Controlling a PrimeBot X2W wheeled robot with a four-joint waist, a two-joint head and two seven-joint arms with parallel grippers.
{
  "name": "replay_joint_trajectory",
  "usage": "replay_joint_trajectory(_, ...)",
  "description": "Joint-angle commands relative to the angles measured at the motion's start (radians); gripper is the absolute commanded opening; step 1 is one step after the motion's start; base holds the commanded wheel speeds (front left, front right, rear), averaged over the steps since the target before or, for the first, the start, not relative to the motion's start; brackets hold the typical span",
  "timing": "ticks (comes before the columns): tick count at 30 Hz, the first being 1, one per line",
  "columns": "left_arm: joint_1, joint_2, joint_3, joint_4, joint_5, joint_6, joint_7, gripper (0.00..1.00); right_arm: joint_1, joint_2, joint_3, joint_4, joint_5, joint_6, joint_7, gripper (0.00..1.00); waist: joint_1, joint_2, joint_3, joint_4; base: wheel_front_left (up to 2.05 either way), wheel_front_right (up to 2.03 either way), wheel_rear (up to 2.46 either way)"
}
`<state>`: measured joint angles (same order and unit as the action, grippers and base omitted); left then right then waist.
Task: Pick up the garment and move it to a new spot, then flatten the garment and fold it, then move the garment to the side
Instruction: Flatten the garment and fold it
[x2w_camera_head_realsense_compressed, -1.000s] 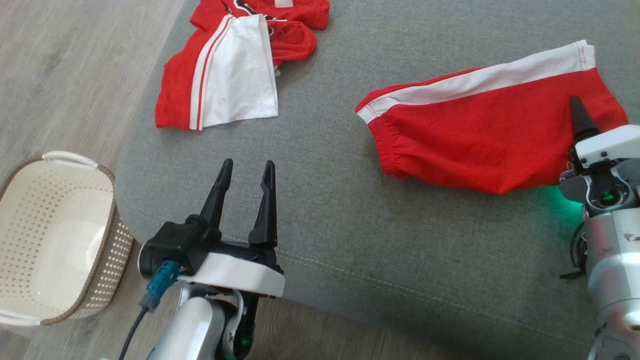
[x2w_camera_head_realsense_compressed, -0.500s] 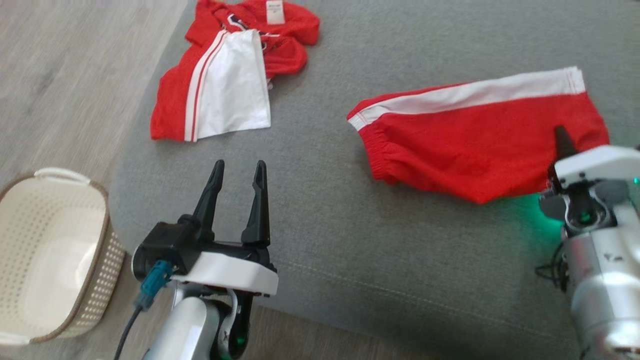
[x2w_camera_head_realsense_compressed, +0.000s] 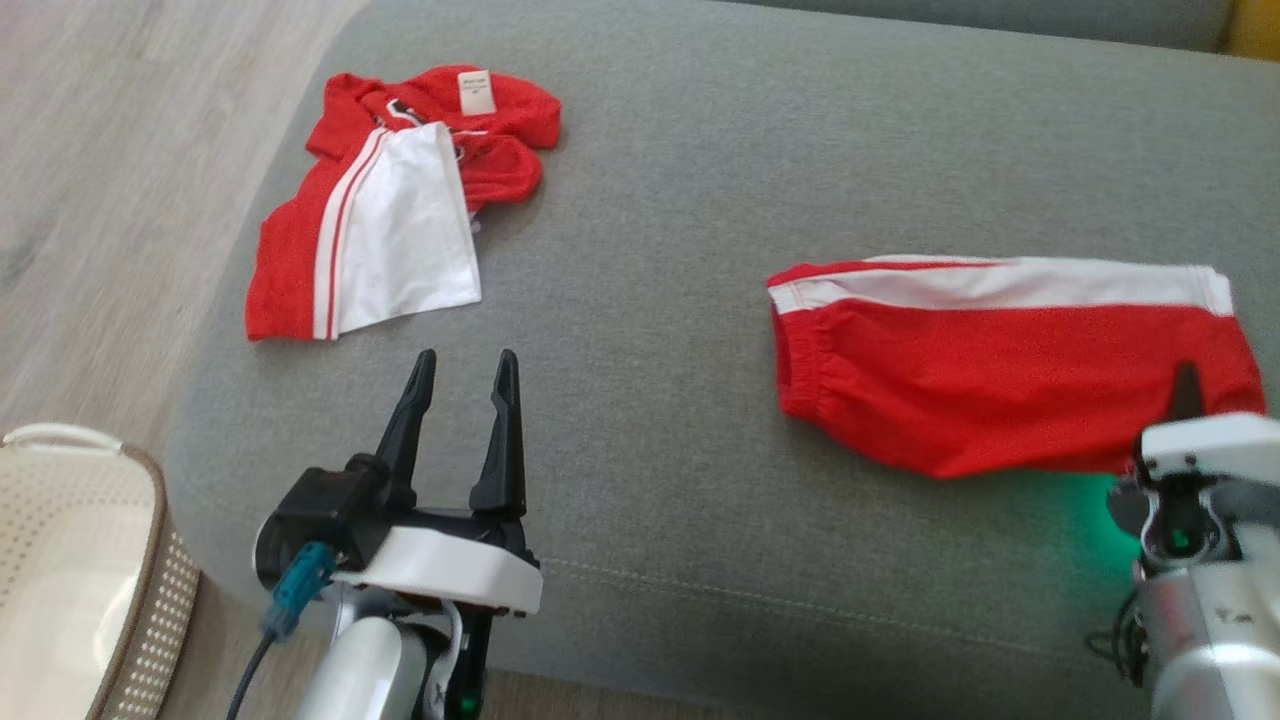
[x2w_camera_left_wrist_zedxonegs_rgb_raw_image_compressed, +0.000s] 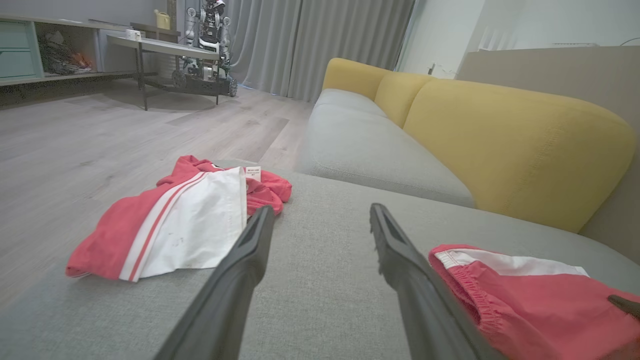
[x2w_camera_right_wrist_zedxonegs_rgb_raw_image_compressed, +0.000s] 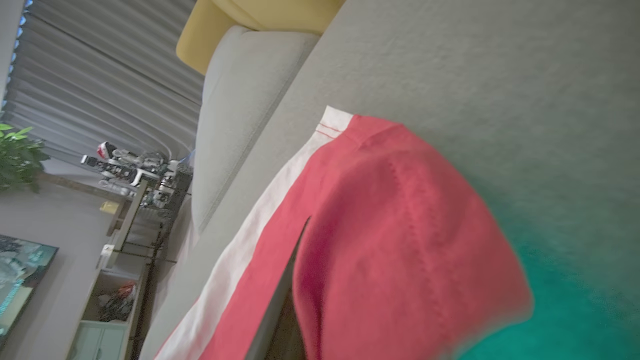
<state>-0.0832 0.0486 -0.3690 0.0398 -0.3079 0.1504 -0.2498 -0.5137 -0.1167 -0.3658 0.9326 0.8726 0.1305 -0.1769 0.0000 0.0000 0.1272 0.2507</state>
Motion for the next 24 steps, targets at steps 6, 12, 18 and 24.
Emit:
replay_joint_trajectory(6, -0.015, 0.002, 0.044, -0.031, 0.001, -0.004, -0.012, 1.0, -0.01, -0.016, -0.024, 0.031, -0.059, 0.0, -0.043, 0.0, 0.0, 0.0, -0.002, -0.022, 0.0, 0.0, 0.0)
replay_joint_trajectory(12, -0.025, 0.002, 0.042, -0.026, -0.003, -0.008, -0.012, 1.0, -0.061, -0.014, -0.026, 0.071, -0.138, 0.0, -0.065, 0.0, 0.0, 0.0, 0.002, -0.024, 0.0, 0.0, 0.0)
replay_joint_trajectory(18, -0.024, 0.002, 0.052, -0.031, -0.004, -0.011, -0.012, 1.0, -0.068, 0.03, 0.035, -0.031, -0.113, 0.0, -0.058, 0.0, 0.0, 0.0, -0.012, -0.009, 0.0, 0.0, 0.0)
replay_joint_trajectory(24, -0.012, 0.002, 0.073, -0.028, -0.005, -0.016, -0.012, 1.0, 0.005, 0.054, 0.179, -0.205, -0.055, 0.0, -0.036, 0.0, 0.0, 0.0, -0.027, -0.002, 0.0, 0.0, 0.0)
